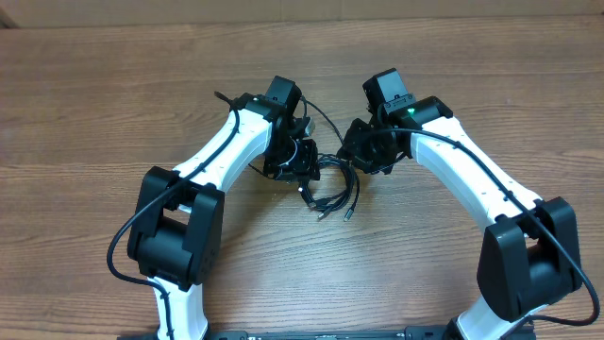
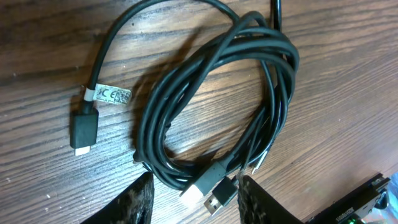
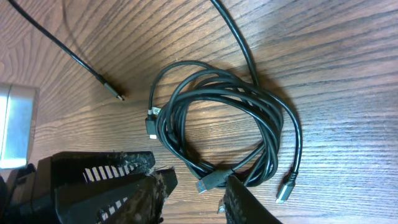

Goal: Untangle cables

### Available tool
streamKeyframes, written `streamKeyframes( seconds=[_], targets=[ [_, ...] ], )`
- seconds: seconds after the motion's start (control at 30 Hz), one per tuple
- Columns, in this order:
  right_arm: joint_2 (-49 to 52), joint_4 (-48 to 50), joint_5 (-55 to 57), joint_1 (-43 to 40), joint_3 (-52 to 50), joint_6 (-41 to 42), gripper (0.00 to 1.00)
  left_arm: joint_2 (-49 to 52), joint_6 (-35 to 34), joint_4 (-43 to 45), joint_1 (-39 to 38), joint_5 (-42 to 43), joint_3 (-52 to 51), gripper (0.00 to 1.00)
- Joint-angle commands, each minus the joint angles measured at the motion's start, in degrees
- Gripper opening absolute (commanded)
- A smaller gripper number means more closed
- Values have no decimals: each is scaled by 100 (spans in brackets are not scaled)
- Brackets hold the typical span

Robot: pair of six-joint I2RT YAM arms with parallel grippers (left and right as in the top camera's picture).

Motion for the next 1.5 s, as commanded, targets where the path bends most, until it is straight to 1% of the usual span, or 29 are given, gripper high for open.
streamKeyframes(
  seconds=[0.0, 0.03, 0.07, 0.1, 0.17, 0.3, 0.5, 0.6, 0.67, 0.73, 0.77, 0.87, 0.97, 1.0, 1.03, 1.07, 1.13, 1.27, 1.4, 1.47],
  targets=[
    [13, 20, 37, 28, -44, -109, 33, -98, -125, 109, 20, -179, -28, 42],
    [13, 22, 37, 28, -44, -107, 33, -98, -164, 162, 20, -387, -28, 42],
    [13, 22, 37, 28, -44, -107, 33, -87, -413, 175, 20, -704, -31, 44],
    [13, 31, 37, 28, -44, -107, 34, -28, -726, 181, 20, -966, -28, 44],
    [13, 50, 39, 28, -44, -107, 34, 79, -772, 282, 20, -1049, -31, 40],
    [13, 85, 42, 28, -44, -114, 34, 319, -811, 686, -35, -1067, -31, 36],
    [13, 96, 39, 28, -44, -129, 34, 459, -804, 708, 55, -953, -31, 32],
    [13, 98, 39, 28, -44, -129, 34, 459, -415, 798, 11, -734, -28, 31],
    [13, 94, 39, 28, -44, -131, 34, 459, -372, 848, 48, -599, -28, 31],
    [13, 107, 39, 28, -44, -131, 35, 459, -376, 857, 173, -332, -28, 29],
    [13, 118, 39, 28, -44, -131, 37, 459, -369, 868, 197, -323, -31, 29],
    [13, 168, 39, 26, -44, -131, 38, 459, -278, 1016, 63, -684, -79, 32],
    [13, 166, 37, 26, -44, -129, 38, 459, -221, 1082, -9, -673, -87, 33],
    [13, 153, 37, 26, -44, -131, 38, 459, -52, 1067, -24, -669, -87, 33],
    [13, 144, 37, 26, -44, -131, 38, 459, 258, 1005, -26, -680, -90, 32],
    [13, 146, 37, 26, -44, -131, 38, 459, 382, 946, -26, -726, -90, 31],
    [13, 142, 37, 26, -44, -133, 38, 459, 393, 901, -20, -907, -94, 31],
    [13, 103, 35, 26, -44, -236, 38, 459, 396, 962, -20, -977, -131, 30],
    [13, 107, 35, 26, -44, -234, 38, 459, 352, 1152, -52, -962, -562, 29],
    [13, 109, 35, 26, -44, -236, 38, 459, 350, 1287, -61, -1086, -811, 27]
  ],
)
